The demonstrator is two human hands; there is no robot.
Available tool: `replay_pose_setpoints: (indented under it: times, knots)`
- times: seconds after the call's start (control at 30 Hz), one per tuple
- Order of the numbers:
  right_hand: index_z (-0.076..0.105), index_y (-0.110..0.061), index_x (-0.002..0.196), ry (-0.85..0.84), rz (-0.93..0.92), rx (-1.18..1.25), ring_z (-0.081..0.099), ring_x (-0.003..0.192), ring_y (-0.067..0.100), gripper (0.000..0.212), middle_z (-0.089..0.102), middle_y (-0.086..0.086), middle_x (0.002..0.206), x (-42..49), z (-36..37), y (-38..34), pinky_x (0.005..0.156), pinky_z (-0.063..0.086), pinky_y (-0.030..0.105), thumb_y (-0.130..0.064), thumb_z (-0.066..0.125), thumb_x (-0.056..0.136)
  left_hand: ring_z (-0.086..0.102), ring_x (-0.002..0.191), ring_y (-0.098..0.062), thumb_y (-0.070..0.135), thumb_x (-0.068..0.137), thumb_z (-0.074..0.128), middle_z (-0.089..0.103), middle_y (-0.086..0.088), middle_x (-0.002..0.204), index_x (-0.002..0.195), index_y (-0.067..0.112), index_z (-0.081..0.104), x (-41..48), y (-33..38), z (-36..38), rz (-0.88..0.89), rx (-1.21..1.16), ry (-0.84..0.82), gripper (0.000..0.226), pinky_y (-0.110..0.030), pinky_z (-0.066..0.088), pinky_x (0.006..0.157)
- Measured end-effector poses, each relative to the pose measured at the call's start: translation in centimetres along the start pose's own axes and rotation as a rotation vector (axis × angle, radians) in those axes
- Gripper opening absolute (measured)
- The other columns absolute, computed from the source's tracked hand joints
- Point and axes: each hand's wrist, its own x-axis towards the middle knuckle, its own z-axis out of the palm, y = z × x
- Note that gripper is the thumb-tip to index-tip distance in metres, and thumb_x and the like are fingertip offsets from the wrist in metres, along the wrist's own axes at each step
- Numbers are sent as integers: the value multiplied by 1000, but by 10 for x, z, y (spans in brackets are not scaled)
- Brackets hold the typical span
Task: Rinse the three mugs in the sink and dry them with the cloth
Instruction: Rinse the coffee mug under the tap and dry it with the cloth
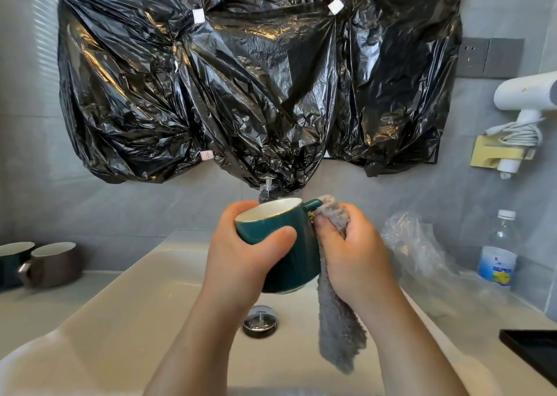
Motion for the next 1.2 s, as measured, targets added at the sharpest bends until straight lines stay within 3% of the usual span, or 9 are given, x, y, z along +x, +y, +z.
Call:
replay_pose_setpoints:
  times: [0.13, 0.3, 0.47, 0.6, 0.7, 0.8, 0.97, 1.03, 1.2]
  knots:
    - [45, -33, 70, 14, -7, -332, 50, 60, -8, 32, 49, -17, 64, -1, 1, -5, 61, 32, -5, -49, 47, 98, 70, 67, -13, 48, 40, 73, 71, 2, 77, 102, 20, 64, 2, 2, 0, -86, -55, 3, 69, -29, 55, 53]
    - [59, -30, 90, -166, 109, -20, 54, 78, -15, 13, 65, -11, 80, 3, -6, -2, 55, 38, 1, -22, 51, 96, 71, 74, -9, 52, 39, 71, 72, 15, 79, 100, 34, 60, -1, 0, 3, -47, 30, 52, 65, -37, 61, 65]
    - [54, -26, 79, -6, 68, -191, 57, 69, 3, 19, 61, -10, 71, -1, 7, -5, 47, 35, 19, -34, 51, 96, 69, 66, -4, 51, 39, 72, 71, 15, 75, 101, 30, 62, 0, 2, -1, -59, -14, 37, 66, -26, 57, 54]
    - [48, -22, 65, 153, 12, -325, 52, 58, 5, 33, 56, -8, 57, -1, 2, -6, 41, 29, 19, -42, 55, 91, 71, 68, -10, 49, 40, 74, 73, 5, 78, 103, 26, 64, 0, 2, 0, -96, -71, -14, 67, -27, 55, 54]
    - [55, -26, 79, -18, 67, -147, 55, 70, -5, 19, 60, -9, 70, 0, 2, -6, 51, 40, 10, -32, 51, 97, 71, 67, -7, 49, 39, 74, 73, 11, 75, 100, 30, 63, 0, 2, 0, -93, -76, -9, 65, -25, 55, 53]
    - [60, -30, 93, -227, 137, 119, 59, 73, 0, 17, 67, -8, 81, 0, -4, -7, 54, 43, 12, -19, 49, 87, 72, 76, -20, 48, 42, 75, 74, -4, 88, 107, 20, 64, 2, 2, -3, -111, -100, -27, 72, -31, 56, 56]
    - [56, -33, 93, -123, 27, -20, 53, 80, -17, 10, 63, -15, 82, 2, -3, -5, 58, 38, 1, -29, 51, 101, 74, 74, -16, 51, 42, 76, 76, 1, 83, 105, 22, 64, 2, 2, -4, -111, -84, -48, 70, -29, 57, 57]
    - [52, -32, 88, -78, 27, -112, 54, 77, -12, 13, 60, -16, 82, 2, -1, -4, 58, 38, 3, -34, 50, 101, 76, 78, -18, 52, 42, 79, 77, -1, 87, 109, 19, 64, 4, 2, -8, -149, -61, -91, 76, -32, 58, 60]
    - [61, -23, 78, 64, 25, -37, 59, 67, -1, 47, 67, -16, 73, 5, -6, -1, 50, 39, 11, -67, 45, 85, 76, 94, -31, 48, 43, 82, 78, -13, 104, 114, 13, 69, 3, 5, -11, -308, -130, -225, 79, -46, 63, 78]
